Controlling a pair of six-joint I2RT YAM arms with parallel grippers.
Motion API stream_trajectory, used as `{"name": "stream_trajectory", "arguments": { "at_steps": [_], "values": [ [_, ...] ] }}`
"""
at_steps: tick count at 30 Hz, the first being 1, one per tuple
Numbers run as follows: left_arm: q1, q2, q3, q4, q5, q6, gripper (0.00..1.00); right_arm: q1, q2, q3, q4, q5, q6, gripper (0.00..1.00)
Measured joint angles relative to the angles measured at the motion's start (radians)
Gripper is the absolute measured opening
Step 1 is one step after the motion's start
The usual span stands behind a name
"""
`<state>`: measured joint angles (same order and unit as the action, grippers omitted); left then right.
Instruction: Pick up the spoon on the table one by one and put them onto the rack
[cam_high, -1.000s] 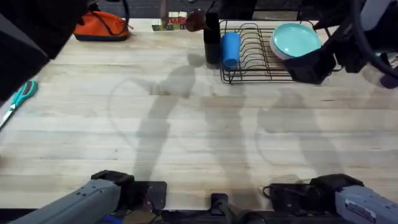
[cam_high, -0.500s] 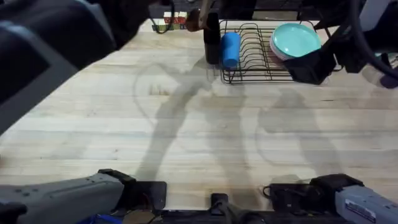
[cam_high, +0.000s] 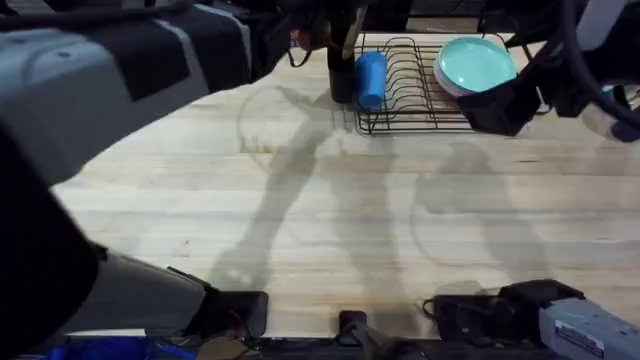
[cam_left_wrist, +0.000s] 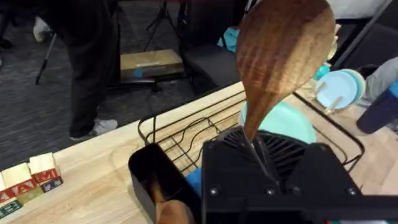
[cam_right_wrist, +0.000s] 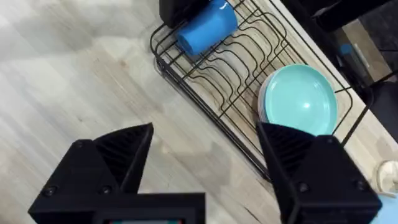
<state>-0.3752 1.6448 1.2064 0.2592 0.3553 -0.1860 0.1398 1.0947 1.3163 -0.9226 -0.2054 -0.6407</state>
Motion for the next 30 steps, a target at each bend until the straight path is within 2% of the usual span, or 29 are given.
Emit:
{"name": "stream_trajectory", "arguments": {
  "at_steps": [5, 7, 12, 18, 22, 30],
  "values": [
    [0.000, 0.042, 0.000, 0.018, 0.000, 0.029, 0.044, 0.000, 0.000, 0.000, 0.000, 0.000, 0.000, 0.998],
    [0.000, 0.051, 0.000, 0.012, 0.000, 0.074, 0.044, 0.000, 0.000, 0.000, 0.000, 0.000, 0.000, 0.998],
    [0.000, 0.051, 0.000, -0.014, 0.000, 0.120, 0.044, 0.000, 0.000, 0.000, 0.000, 0.000, 0.000, 0.998],
    [0.000, 0.051, 0.000, -0.090, 0.032, 0.127, 0.044, 0.000, 0.000, 0.000, 0.000, 0.000, 0.000, 0.998],
    [0.000, 0.051, 0.000, -0.096, 0.036, 0.127, 0.043, 0.000, 0.000, 0.000, 0.000, 0.000, 0.000, 0.998],
    [-0.025, 0.051, 0.000, -0.061, -0.046, 0.127, 0.043, 0.000, 0.000, 0.000, 0.000, 0.000, 0.000, 0.998]
  ]
}}
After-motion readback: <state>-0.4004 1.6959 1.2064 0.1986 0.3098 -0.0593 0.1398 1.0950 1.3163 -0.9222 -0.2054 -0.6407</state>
